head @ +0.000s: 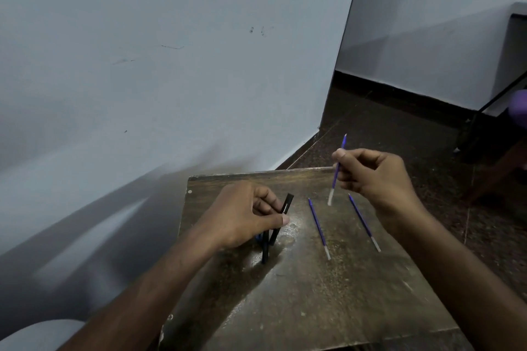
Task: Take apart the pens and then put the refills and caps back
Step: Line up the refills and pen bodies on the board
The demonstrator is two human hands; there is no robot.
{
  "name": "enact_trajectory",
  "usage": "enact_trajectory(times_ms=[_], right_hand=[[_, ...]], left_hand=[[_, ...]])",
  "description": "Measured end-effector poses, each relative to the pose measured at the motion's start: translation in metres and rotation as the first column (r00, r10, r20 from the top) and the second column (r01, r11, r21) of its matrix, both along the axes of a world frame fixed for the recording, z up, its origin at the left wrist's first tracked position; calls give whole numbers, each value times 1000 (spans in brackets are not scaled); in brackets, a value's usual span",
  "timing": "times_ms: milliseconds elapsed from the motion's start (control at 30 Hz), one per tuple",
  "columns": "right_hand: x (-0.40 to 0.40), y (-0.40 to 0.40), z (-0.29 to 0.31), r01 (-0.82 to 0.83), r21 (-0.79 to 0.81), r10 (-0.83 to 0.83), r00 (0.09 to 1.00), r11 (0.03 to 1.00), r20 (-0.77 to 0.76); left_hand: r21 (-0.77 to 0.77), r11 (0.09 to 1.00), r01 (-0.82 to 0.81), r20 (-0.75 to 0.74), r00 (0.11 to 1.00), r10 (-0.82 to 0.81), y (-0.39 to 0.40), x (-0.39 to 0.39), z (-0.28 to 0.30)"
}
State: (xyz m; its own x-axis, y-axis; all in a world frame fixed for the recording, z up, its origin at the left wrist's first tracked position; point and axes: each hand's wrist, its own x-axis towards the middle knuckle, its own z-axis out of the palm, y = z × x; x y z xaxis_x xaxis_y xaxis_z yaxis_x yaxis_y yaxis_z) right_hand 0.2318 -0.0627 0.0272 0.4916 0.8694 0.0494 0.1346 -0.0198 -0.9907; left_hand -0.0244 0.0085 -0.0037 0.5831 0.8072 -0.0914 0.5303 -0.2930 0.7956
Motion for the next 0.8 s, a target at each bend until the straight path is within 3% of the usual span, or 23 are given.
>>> enact_trajectory(times_ms=[33,100,167,267,500,800], right_hand=[[6,-1,0,11,-72,4,978,997,207],[17,-3,0,80,-186,33,843,979,537],[25,-4,-2,106,-257,87,764,960,639],[33,-2,-11,131,-363,182,682,923,708],[41,7,-19,183,-467,285,588,865,757],[32,5,-27,163,-487,319,575,858,754]], left_hand=[[0,1000,-1,3,1000,1,0,0,0],[2,1000,-7,10,1000,7,2,0,0],[1,1000,-17,14,1000,17,2,2,0],[-1,1000,-29,27,999,30,2,5,-3],[44,998,-36,10,999,35,3,8,1],[72,996,-44,-18,999,45,4,4,-3]])
